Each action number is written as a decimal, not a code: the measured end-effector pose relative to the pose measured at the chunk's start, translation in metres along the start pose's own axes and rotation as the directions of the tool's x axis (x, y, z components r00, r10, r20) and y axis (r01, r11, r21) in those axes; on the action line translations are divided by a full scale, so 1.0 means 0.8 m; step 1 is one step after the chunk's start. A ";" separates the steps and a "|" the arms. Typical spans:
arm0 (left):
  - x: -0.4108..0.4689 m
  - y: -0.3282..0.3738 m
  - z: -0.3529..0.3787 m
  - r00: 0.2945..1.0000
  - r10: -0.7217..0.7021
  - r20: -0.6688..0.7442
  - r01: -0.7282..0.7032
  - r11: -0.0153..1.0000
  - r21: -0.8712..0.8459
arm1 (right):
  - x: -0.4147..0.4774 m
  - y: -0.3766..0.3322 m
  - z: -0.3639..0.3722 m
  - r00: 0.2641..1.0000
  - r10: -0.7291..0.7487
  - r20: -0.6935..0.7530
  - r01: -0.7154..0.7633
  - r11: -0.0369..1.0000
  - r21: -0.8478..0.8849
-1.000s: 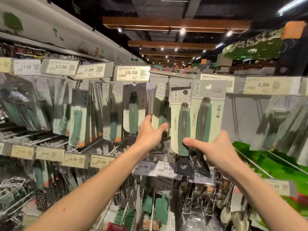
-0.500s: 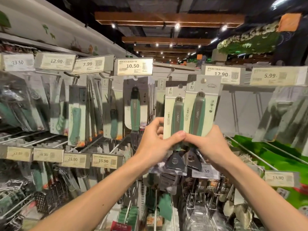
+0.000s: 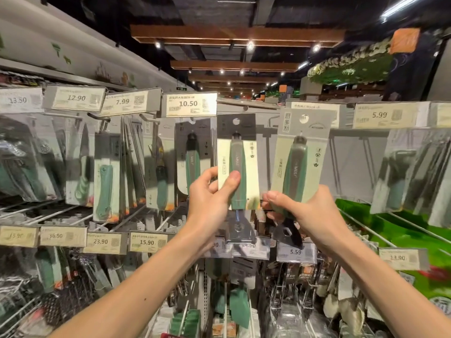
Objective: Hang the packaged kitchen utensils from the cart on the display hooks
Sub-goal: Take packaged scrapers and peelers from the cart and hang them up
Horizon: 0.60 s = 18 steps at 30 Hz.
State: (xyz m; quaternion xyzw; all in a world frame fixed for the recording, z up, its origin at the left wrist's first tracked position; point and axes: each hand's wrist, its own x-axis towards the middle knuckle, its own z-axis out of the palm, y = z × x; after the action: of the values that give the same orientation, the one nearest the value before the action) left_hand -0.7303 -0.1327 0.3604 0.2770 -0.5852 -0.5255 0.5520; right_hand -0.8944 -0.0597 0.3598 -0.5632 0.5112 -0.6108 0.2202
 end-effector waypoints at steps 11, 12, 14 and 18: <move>0.008 0.004 0.015 0.993 0.034 -0.113 -0.031 0.999 0.029 | -0.015 0.008 -0.011 0.996 0.069 0.064 -0.072 0.996 0.049; 0.010 0.003 0.015 0.992 0.033 -0.123 -0.031 0.999 0.020 | -0.016 0.009 -0.013 0.995 0.070 0.067 -0.073 0.996 0.046; 0.014 0.005 0.015 0.994 0.023 -0.111 -0.021 1.000 0.019 | -0.019 0.009 -0.015 0.995 0.074 0.067 -0.078 0.996 0.052; 0.038 -0.006 0.016 0.992 0.011 -0.123 0.009 0.987 0.162 | -0.020 0.005 -0.014 0.995 0.072 0.071 -0.077 0.994 0.078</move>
State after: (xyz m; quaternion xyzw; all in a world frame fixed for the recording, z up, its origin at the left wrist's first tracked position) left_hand -0.7509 -0.1578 0.3690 0.3526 -0.5908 -0.4577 0.5631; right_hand -0.9013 -0.0434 0.3503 -0.5548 0.4990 -0.6028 0.2825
